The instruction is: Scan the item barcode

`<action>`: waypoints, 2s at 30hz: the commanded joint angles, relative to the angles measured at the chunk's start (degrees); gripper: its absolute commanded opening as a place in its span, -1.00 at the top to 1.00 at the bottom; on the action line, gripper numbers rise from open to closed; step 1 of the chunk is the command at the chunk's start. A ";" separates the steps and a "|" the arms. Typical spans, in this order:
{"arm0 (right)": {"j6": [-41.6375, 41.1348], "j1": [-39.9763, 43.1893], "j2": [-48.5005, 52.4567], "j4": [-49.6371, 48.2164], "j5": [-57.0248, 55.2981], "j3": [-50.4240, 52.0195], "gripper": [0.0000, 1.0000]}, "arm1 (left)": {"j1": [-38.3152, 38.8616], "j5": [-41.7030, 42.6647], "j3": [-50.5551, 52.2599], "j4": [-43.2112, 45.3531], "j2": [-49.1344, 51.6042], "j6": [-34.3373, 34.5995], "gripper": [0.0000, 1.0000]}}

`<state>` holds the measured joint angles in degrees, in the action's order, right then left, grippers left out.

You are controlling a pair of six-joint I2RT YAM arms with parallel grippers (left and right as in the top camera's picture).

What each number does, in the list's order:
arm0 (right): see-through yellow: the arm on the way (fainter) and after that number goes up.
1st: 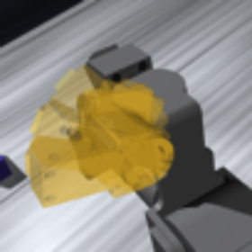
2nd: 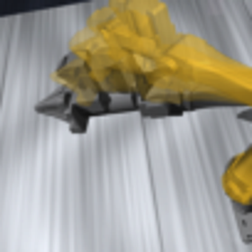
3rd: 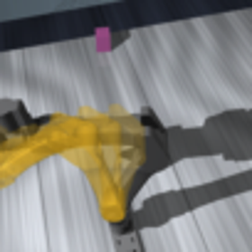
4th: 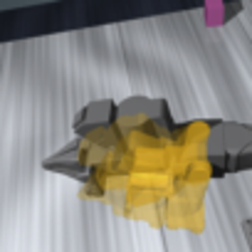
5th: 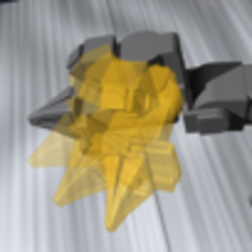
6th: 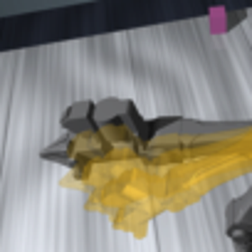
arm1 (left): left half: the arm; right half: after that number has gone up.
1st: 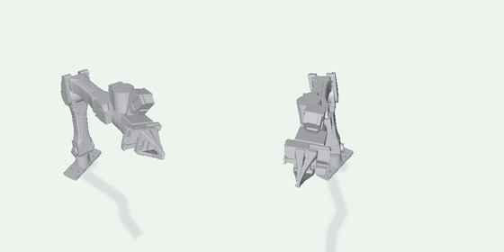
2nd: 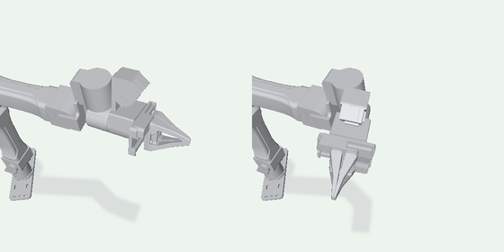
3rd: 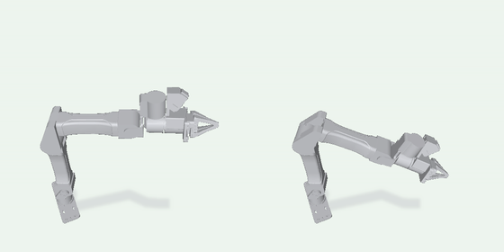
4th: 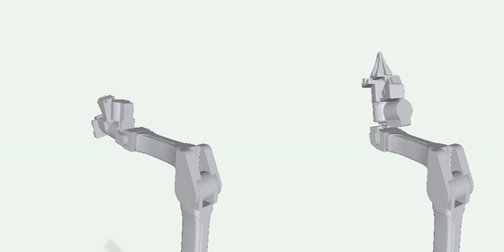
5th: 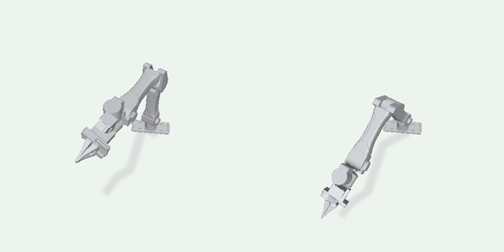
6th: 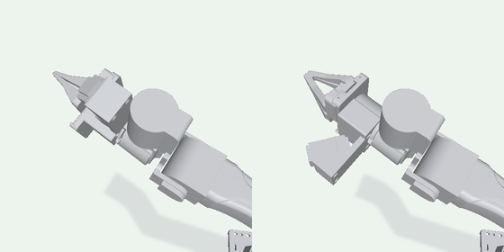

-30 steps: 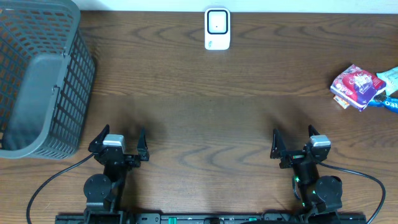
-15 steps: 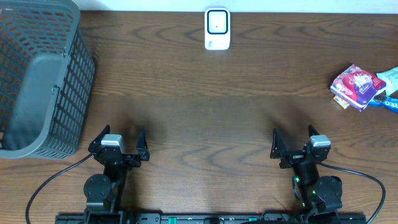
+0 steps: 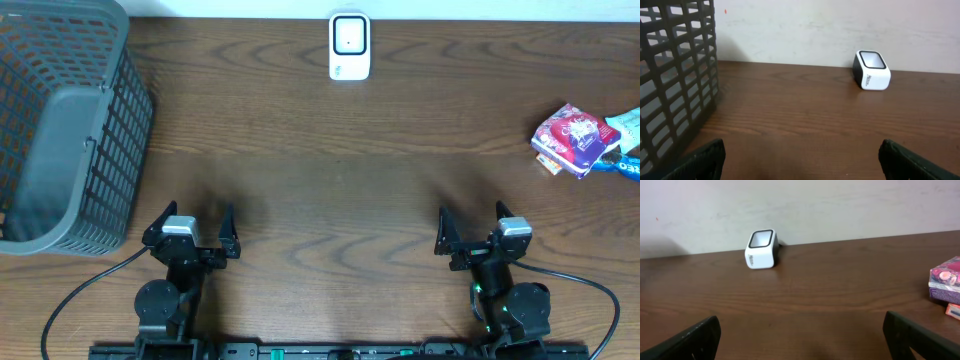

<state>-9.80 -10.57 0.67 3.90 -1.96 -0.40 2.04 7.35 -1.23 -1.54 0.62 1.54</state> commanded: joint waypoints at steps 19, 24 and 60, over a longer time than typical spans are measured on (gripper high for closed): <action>0.68 0.42 -0.35 0.20 -0.52 0.09 -0.99 | 0.28 0.92 1.01 -1.90 -0.39 0.68 -0.96; 0.68 0.50 -0.35 0.17 -0.52 0.09 -0.99 | 0.28 0.92 1.01 -1.90 -0.39 0.68 -0.96; 9.20 14.53 -0.35 0.63 1.25 0.09 -0.99 | 0.28 0.92 1.01 -1.90 -0.39 0.70 -0.96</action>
<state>1.76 3.60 0.67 4.05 -1.26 -0.40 2.04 7.35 -1.23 -1.54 0.62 1.69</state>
